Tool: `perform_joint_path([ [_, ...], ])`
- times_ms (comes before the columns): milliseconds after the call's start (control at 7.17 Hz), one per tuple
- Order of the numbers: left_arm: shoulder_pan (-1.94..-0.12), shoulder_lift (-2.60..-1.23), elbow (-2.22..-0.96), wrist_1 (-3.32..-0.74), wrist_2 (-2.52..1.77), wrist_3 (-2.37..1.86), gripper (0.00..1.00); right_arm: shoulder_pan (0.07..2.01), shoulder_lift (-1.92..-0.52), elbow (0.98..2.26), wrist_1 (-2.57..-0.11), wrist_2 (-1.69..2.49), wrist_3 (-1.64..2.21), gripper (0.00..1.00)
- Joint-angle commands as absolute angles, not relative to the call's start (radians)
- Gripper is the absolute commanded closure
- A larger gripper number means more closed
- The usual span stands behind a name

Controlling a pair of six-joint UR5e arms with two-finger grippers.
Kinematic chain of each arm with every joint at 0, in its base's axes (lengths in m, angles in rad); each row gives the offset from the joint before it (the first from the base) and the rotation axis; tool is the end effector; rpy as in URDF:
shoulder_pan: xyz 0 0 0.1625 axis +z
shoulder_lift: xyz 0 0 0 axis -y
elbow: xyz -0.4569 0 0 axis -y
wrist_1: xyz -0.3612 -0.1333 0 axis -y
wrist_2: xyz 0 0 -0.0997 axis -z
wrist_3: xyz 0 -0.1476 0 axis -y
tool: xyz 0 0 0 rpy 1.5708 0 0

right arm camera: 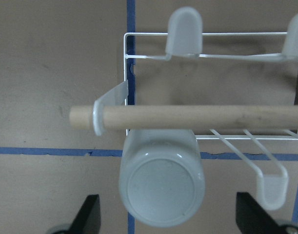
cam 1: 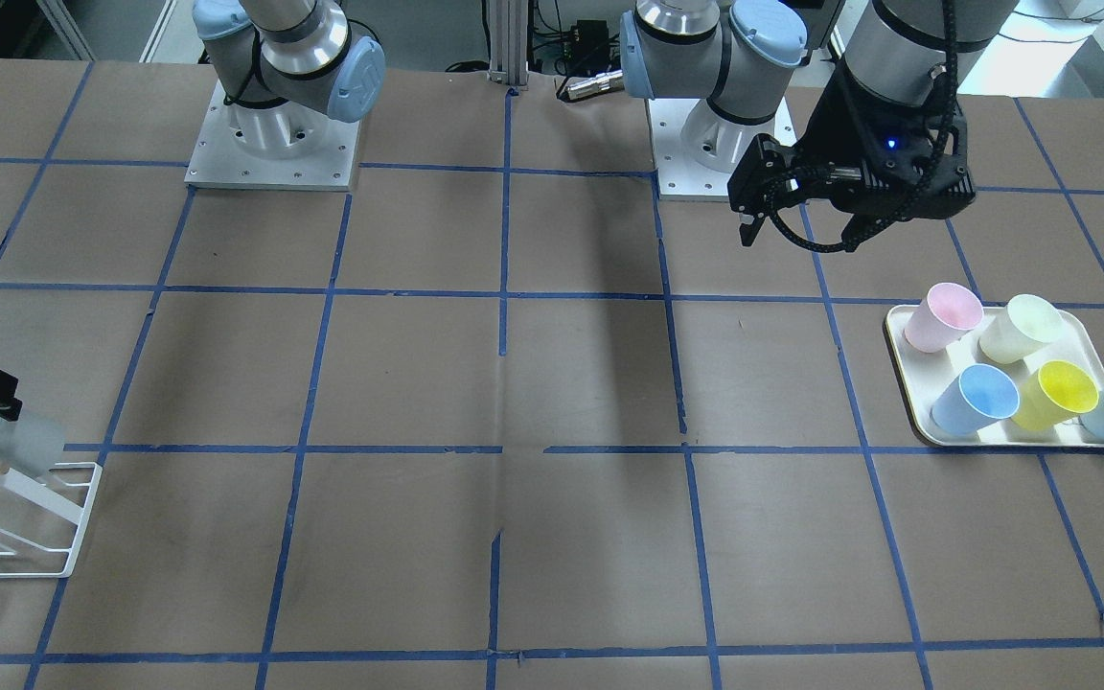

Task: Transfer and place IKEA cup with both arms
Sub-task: 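Lower the right gripper around the white cup and close on it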

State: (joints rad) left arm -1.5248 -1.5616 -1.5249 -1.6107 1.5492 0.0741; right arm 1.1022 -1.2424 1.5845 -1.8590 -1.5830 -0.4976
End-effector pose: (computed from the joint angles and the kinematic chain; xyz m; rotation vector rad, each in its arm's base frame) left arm -0.1153 -0.4642 0.4932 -0.0441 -3.1205 0.0257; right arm -0.1443 -0.5762 0.3211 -0.0458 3.1259 0.0835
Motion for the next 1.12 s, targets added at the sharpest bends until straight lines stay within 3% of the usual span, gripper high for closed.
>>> perform_joint_path([
  [0, -1.525, -1.562, -1.525, -1.611, 1.549, 0.074, 0.00, 1.108, -1.224, 1.589, -1.864, -1.583, -0.491, 0.03],
  [697, -1.526, -1.562, -1.526, -1.611, 1.548, 0.075, 0.00, 1.112, -1.186, 1.592, -1.876, -1.583, -0.489, 0.04],
  [836, -1.525, -1.562, -1.526, -1.611, 1.548, 0.075, 0.00, 1.112, -1.186, 1.592, -1.878, -1.585, -0.491, 0.09],
  [976, -1.525, -1.562, -1.525, -1.611, 1.548, 0.075, 0.00, 1.112, -1.186, 1.591, -1.878, -1.583, -0.489, 0.22],
])
